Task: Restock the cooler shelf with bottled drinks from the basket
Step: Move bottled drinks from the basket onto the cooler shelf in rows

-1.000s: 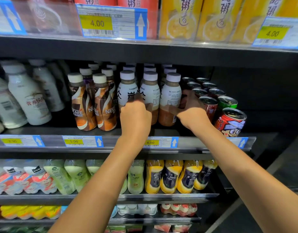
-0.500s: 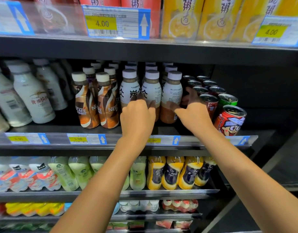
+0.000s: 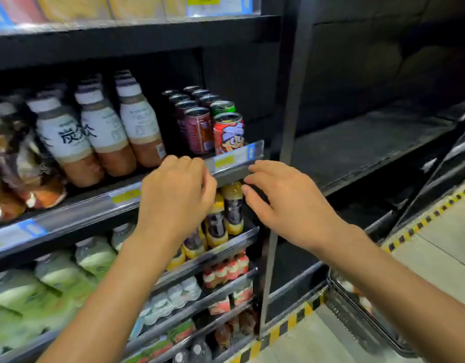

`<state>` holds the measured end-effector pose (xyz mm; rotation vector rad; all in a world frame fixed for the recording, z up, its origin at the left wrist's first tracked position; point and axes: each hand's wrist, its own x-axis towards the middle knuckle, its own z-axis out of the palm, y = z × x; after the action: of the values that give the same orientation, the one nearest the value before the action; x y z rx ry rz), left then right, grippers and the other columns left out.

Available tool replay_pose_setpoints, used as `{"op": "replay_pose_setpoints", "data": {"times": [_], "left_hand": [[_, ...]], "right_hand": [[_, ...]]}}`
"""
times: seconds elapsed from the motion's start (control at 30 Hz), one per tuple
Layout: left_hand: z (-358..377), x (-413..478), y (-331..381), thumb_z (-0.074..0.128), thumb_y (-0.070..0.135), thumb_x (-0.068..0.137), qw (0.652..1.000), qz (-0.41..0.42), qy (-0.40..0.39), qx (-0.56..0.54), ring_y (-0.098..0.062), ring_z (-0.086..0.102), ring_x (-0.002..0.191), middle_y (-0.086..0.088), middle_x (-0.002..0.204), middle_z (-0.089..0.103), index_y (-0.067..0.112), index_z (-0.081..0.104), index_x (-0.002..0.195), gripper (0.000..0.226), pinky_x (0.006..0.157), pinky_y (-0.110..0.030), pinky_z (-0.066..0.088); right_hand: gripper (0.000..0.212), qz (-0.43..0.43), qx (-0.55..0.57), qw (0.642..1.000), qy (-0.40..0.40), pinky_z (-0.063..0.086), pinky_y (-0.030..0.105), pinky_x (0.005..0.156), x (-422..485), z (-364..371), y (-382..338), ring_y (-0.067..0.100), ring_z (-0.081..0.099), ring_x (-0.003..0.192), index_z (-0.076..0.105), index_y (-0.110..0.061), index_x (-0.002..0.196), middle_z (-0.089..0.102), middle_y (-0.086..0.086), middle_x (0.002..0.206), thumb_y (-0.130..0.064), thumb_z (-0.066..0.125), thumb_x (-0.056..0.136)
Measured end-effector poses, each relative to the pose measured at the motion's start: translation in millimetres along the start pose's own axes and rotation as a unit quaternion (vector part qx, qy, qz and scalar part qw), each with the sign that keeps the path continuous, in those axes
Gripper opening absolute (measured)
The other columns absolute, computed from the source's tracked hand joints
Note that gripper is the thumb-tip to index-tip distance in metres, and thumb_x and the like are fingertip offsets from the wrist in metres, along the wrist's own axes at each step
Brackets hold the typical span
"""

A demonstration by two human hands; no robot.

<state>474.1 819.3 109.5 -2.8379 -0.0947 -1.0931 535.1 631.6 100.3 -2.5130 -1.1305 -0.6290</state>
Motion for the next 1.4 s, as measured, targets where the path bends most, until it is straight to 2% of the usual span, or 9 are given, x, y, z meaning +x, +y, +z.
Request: {"op": "replay_pose_setpoints", "data": {"times": [0.13,0.27,0.43,0.6,0.67,0.73,0.87,1.07,1.4], "left_hand": [[20.8,3.5,71.5,0.046,0.031,0.09,0.997,0.053,-0.037,-0.052,-0.028,0.057,0.06,-0.001,0.063,0.053,0.018,0.052,0.068,0.026,0.046,-0.032,0.034],[57.0,5.6,159.5,0.06,0.03,0.087,0.977,0.15,-0.135,-0.066,-0.025,0.06,0.055,0.001,0.063,0.054,0.022,0.044,0.065,0.028,0.045,-0.028,0.028],[119.0,12.8,269.2,0.083,0.014,0.061,0.934,0.283,-0.174,-0.131,-0.016,0.033,0.033,0.004,0.048,0.029,0.02,0.036,0.05,0.049,0.034,-0.019,0.022],[218.1,27.1,392.6,0.076,0.019,0.065,0.873,0.354,-0.284,-0.178,-0.021,0.047,0.036,0.002,0.048,0.046,0.02,0.049,0.055,0.029,0.035,-0.022,0.03],[262.9,36.3,441.5,0.078,0.022,0.068,0.844,0.38,-0.342,-0.162,-0.023,0.057,0.043,0.001,0.055,0.055,0.02,0.056,0.06,0.024,0.038,-0.027,0.04],[304.5,47.7,488.9,0.06,0.027,0.088,0.817,0.383,-0.411,-0.127,-0.025,0.068,0.074,-0.001,0.083,0.066,0.019,0.062,0.083,0.009,0.058,-0.034,0.049],[385.5,56.6,567.0,0.037,0.03,0.098,0.772,0.371,-0.501,-0.123,-0.025,0.064,0.1,0.0,0.108,0.066,0.021,0.059,0.104,0.024,0.08,-0.035,0.047],[523.8,42.3,654.6,0.039,0.028,0.099,0.724,0.391,-0.554,-0.131,-0.025,0.063,0.096,-0.002,0.105,0.065,0.018,0.06,0.101,0.024,0.078,-0.034,0.046],[820.6,-79.4,736.9,0.043,0.029,0.099,0.695,0.366,-0.615,-0.07,-0.03,0.062,0.103,-0.007,0.111,0.067,0.016,0.064,0.107,0.027,0.081,-0.037,0.047]], "right_hand": [[0.039,0.065,-0.083,0.988,-0.109,0.045,0.038,0.069,-47.4,-20.4,46.8,0.025,0.059,0.082,0.054,-0.019,0.077,0.06,-0.001,0.081,-0.041,0.034,0.102],[0.037,0.144,-0.116,0.975,-0.122,0.047,0.038,0.064,-104.5,-21.2,110.8,0.027,0.058,0.076,0.05,-0.02,0.072,0.059,0.0,0.075,-0.045,0.04,0.098],[0.04,0.279,-0.135,0.934,-0.179,0.048,0.037,0.066,-186.0,-20.3,203.1,0.03,0.061,0.08,0.061,-0.019,0.077,0.064,0.004,0.08,-0.044,0.037,0.096],[0.044,0.412,-0.11,0.863,-0.27,0.053,0.04,0.07,-265.4,-6.8,312.8,0.035,0.065,0.086,0.069,-0.016,0.088,0.069,0.008,0.089,-0.045,0.035,0.091],[0.049,0.456,-0.094,0.84,-0.279,0.053,0.039,0.073,-294.4,3.0,360.7,0.033,0.065,0.089,0.068,-0.017,0.089,0.069,0.008,0.093,-0.047,0.03,0.091],[0.038,0.493,-0.073,0.811,-0.307,0.05,0.035,0.082,-318.2,11.9,409.6,0.029,0.063,0.1,0.066,-0.02,0.098,0.068,0.005,0.104,-0.046,0.038,0.095],[0.031,0.538,-0.031,0.76,-0.364,0.049,0.035,0.087,-356.0,41.4,499.1,0.028,0.062,0.106,0.066,-0.019,0.104,0.068,0.006,0.111,-0.041,0.047,0.094],[0.027,0.55,0.038,0.721,-0.419,0.051,0.036,0.086,-381.5,134.5,616.2,0.027,0.063,0.098,0.067,-0.017,0.104,0.069,0.007,0.104,-0.035,0.05,0.093],[0.025,0.532,0.097,0.68,-0.494,0.049,0.038,0.085,-481.4,413.8,743.4,0.029,0.062,0.101,0.063,-0.015,0.108,0.065,0.009,0.11,-0.034,0.056,0.093]]}}
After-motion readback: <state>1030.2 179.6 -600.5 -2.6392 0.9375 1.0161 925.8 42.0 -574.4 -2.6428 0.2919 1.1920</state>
